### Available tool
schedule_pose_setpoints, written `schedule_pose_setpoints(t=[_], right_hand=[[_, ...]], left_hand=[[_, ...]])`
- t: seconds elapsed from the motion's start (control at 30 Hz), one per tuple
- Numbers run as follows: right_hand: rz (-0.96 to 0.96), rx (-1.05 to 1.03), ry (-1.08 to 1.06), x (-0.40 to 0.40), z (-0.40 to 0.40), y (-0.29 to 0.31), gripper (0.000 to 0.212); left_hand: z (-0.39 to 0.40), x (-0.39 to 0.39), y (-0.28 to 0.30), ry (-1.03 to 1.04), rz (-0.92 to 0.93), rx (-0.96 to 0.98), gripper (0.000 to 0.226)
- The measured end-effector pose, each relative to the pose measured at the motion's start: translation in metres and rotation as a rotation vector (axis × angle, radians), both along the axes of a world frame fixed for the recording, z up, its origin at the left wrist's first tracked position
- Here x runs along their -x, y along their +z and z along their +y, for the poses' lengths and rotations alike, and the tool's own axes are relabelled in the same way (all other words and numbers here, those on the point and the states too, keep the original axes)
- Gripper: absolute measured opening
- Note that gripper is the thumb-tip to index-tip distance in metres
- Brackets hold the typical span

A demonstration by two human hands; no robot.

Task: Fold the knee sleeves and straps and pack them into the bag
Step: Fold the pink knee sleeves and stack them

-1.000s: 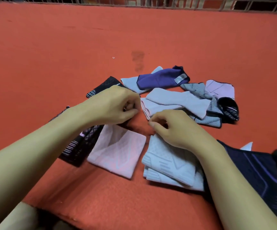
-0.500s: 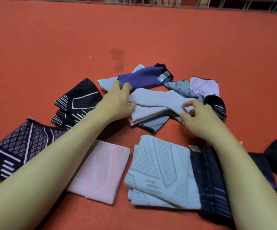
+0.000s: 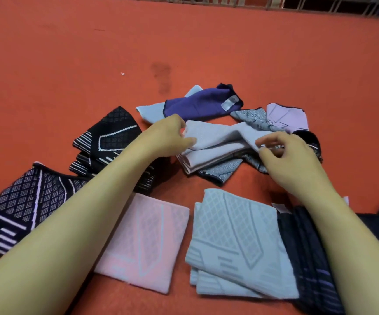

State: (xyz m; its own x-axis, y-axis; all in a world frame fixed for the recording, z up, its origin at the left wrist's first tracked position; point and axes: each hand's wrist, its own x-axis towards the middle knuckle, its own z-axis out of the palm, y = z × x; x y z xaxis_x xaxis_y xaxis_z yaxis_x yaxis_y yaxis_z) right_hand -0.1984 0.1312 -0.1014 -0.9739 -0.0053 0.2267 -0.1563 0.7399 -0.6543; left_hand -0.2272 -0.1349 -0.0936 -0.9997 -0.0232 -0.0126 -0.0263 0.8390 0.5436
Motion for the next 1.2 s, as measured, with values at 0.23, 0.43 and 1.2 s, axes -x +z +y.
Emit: schedule_pose_setpoints(t=[0.23, 0.43, 1.2], right_hand=[[0.389, -0.076, 0.060, -0.007, -0.008, 0.005, 0.022], [0.000, 0.472, 0.322, -0.019, -0.033, 0.010, 0.023], [-0.268, 0.984, 0.332, -0.024, -0.026, 0.020, 0.029]], left_hand=[[0.006, -0.016, 0.031, -0.132, 0.221, -0.703, 0.030], [0.026, -0.031, 0.040, -0.365, -0.002, -0.875, 0.021], [0.033, -0.030, 0.030, -0.136, 0.094, -0.418, 0.021]])
